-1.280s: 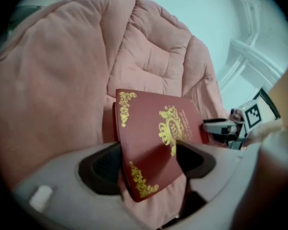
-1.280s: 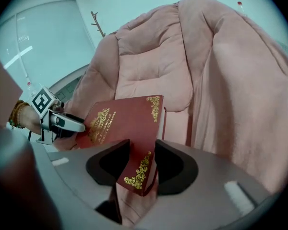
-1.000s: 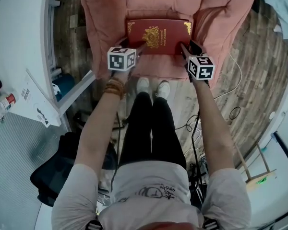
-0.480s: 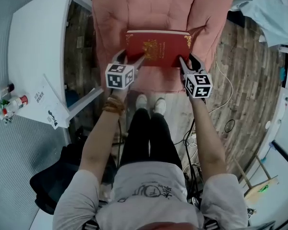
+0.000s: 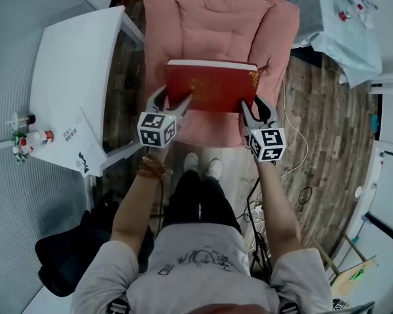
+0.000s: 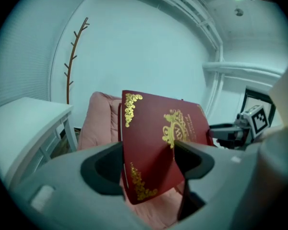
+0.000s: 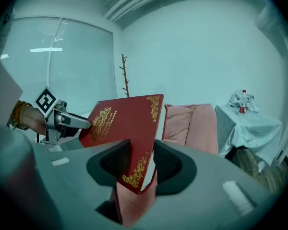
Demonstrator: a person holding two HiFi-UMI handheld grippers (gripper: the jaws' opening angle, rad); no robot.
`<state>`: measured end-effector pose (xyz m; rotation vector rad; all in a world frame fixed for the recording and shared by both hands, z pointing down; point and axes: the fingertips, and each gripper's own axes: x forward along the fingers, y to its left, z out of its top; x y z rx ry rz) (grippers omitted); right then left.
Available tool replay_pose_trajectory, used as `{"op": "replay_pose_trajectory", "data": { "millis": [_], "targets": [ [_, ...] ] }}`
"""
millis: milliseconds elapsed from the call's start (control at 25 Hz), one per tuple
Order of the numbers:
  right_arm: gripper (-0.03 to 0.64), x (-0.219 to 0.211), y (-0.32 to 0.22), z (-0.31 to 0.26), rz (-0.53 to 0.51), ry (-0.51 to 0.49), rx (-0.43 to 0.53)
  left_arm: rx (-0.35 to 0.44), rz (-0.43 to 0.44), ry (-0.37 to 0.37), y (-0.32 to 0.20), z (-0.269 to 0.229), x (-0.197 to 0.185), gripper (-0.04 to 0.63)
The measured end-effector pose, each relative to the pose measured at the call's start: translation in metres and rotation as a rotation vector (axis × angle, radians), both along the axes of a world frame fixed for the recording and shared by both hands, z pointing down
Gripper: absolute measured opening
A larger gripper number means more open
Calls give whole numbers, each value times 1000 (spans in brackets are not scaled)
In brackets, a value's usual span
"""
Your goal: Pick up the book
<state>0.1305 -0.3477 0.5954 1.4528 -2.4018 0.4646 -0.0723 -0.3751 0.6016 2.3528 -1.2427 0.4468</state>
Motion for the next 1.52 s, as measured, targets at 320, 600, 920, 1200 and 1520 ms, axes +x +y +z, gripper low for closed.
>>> {"op": "replay_pose_trajectory", "data": {
  "millis": [320,600,920,1200,1520],
  "targets": [
    [152,-2,38,-111,8,4,127,169,3,18,28,-125,-1,328],
    [150,0,72,-211,29,-6,242,295,-7,54,64,-226,0,328],
    [150,8,116,-295,47,0,337,389,3,83,109,-307,6,324],
    [152,6,152,-347,51,11,411,455,0,108,147,-352,4,324],
    [155,-3,187,-397,43,-23,513,557,-26,119,184,-396,-3,324]
  ]
}}
